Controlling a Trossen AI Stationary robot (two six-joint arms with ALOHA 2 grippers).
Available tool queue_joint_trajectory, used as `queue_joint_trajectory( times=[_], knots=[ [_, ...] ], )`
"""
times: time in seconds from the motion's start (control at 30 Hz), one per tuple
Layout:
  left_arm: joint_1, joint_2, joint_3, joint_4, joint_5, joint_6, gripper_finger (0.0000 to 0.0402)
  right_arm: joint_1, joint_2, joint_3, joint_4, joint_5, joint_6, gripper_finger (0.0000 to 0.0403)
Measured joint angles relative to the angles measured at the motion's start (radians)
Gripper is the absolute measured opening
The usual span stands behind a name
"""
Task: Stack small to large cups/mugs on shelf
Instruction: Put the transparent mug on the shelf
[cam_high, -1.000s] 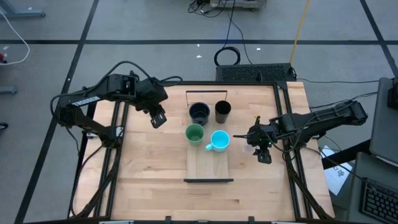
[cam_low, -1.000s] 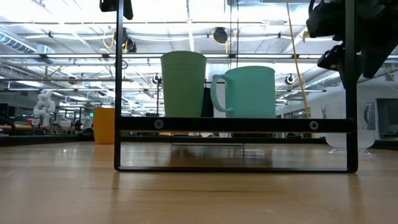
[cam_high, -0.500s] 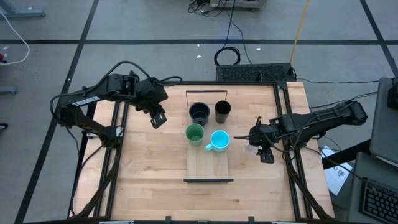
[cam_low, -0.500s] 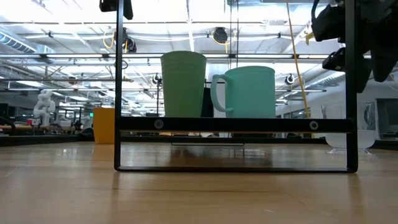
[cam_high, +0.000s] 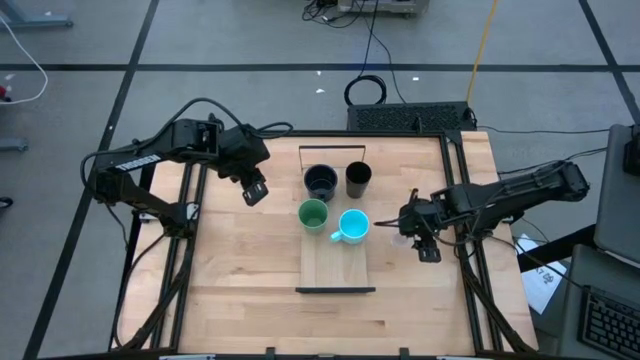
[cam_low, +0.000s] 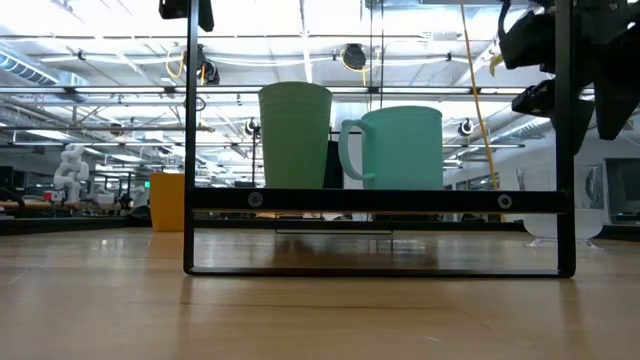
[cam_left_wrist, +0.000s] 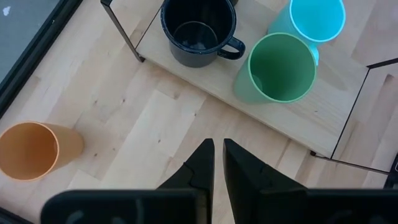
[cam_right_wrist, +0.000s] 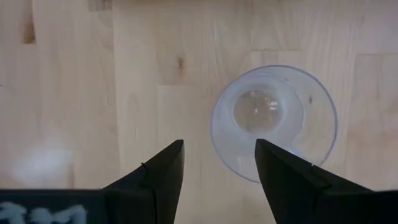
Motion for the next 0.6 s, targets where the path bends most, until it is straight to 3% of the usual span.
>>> queue_joint_trajectory(
  times=[0.43,0.6],
  knots=[
    [-0.001,0.0,0.0,0.0,0.001,-0.013,0.0033,0.0,0.16,-0.007,0.024,-0.003,-0.032,0.0186],
    [-0.01,0.0,0.0,0.0,0.002,-0.02,0.0033,0.0,0.198,-0.04,0.024,-0.002,-0.027,0.0156]
  ],
)
